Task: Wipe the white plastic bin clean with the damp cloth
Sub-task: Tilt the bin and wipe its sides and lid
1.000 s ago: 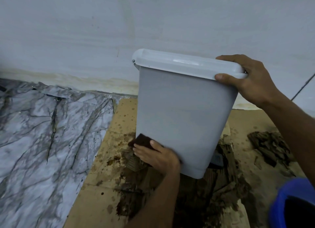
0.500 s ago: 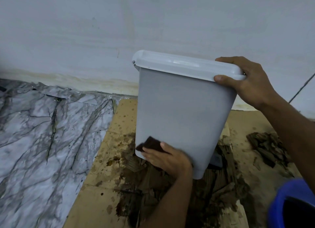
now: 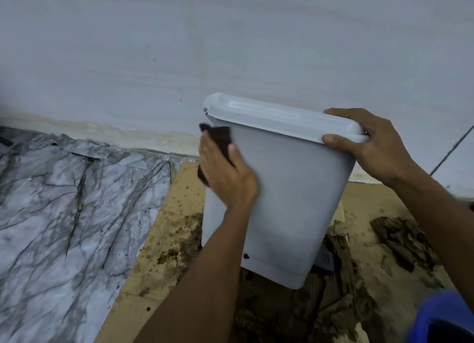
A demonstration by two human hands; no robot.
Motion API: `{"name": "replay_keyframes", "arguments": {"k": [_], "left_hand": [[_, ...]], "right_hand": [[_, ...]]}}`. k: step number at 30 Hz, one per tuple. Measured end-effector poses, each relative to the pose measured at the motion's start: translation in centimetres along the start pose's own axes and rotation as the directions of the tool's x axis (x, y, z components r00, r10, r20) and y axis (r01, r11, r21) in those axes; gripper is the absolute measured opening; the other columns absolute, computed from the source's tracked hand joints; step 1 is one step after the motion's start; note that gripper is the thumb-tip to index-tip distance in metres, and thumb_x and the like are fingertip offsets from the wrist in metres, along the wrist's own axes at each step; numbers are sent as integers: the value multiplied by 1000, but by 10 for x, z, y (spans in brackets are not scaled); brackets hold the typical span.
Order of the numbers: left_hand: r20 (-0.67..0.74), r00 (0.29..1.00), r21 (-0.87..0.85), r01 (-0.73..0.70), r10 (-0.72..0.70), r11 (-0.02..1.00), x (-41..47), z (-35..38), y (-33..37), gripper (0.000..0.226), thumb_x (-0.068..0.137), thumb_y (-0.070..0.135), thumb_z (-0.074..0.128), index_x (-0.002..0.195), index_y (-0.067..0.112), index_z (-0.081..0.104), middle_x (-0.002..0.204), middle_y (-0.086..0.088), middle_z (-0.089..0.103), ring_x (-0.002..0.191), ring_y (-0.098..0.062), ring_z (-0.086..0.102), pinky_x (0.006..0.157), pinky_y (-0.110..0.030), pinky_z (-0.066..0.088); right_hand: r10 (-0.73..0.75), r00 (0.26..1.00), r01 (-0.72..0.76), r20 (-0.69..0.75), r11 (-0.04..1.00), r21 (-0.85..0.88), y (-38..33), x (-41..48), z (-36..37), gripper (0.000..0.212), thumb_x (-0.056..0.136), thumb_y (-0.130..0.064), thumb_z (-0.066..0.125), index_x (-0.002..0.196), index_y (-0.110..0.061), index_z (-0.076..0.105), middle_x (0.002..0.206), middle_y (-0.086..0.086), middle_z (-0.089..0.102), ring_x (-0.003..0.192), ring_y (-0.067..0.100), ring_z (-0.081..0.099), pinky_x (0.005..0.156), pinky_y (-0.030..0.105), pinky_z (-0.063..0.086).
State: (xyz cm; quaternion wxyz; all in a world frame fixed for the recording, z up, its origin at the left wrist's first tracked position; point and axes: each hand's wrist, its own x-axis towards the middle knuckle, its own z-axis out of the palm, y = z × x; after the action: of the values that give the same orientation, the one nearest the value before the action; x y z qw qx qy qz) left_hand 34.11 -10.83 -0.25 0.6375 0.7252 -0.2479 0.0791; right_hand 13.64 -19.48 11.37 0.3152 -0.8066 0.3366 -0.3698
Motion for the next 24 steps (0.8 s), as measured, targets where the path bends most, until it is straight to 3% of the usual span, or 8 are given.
{"name": "replay_keyframes", "arguments": {"k": [3,7,14,16,19,21,22,24], "left_hand": [[-44,977,-46,208,-210,977,-17,-12,-9,53,109,33,34,156,10,32,150,-10,50,139,-27,45,115,-41,34],[32,999,-84,-29,32,996,-31,-10,2,54,109,22,35,159,6,25,165,-11,27,156,-23,18,126,-46,14],[34,991,-289,-116,131,950,34,-1,40,48,107,22,34,152,3,38,152,-19,47,139,-46,44,109,-59,41],[41,979,-260,-181,198,948,31,-1,35,47,107,17,38,152,1,38,157,-19,42,147,-42,36,114,-59,36],[77,897,-211,-413,436,886,19,3,27,46,104,4,45,149,-6,41,158,-21,39,153,-37,23,124,-56,20],[153,785,-194,-572,601,797,11,4,24,46,102,0,46,147,-8,41,157,-23,38,152,-39,23,126,-53,15],[156,768,-184,-595,621,782,12,3,23,46,102,0,46,147,-8,42,158,-23,37,152,-39,24,126,-52,15],[63,890,-191,-433,452,881,25,2,22,45,104,4,46,148,-5,44,158,-18,38,151,-37,29,125,-50,21]], "right_hand": [[10,1000,-10,-6,1000,-15,-1,0,0,38,80,-38,78,116,-39,66,123,-21,62,111,-4,54,80,11,41],[2,1000,-2,-5,1000,-21,-3,-3,-1,43,75,-46,75,117,-41,66,122,-23,62,111,-7,53,79,6,40],[14,1000,-14,-7,1000,0,-6,-5,-1,42,77,-40,76,118,-37,66,123,-19,62,113,0,54,84,17,43],[11,1000,-11,-11,1000,-5,-6,-6,-2,42,76,-41,75,118,-38,66,122,-20,62,112,-2,54,83,13,42],[20,1000,-20,-11,1000,-8,-4,-5,-2,41,77,-40,76,117,-38,66,122,-21,62,109,-9,53,77,2,40],[25,999,-25,-22,1000,-6,-4,-4,-1,40,78,-37,77,117,-39,66,122,-20,62,108,-12,52,76,2,39],[25,999,-25,-22,1000,-8,-5,-4,-1,40,78,-38,77,117,-39,66,121,-21,62,108,-11,53,77,4,40],[23,1000,-24,-16,1000,-10,-5,-3,0,41,77,-40,77,117,-40,66,121,-22,62,111,-6,53,81,13,42]]}}
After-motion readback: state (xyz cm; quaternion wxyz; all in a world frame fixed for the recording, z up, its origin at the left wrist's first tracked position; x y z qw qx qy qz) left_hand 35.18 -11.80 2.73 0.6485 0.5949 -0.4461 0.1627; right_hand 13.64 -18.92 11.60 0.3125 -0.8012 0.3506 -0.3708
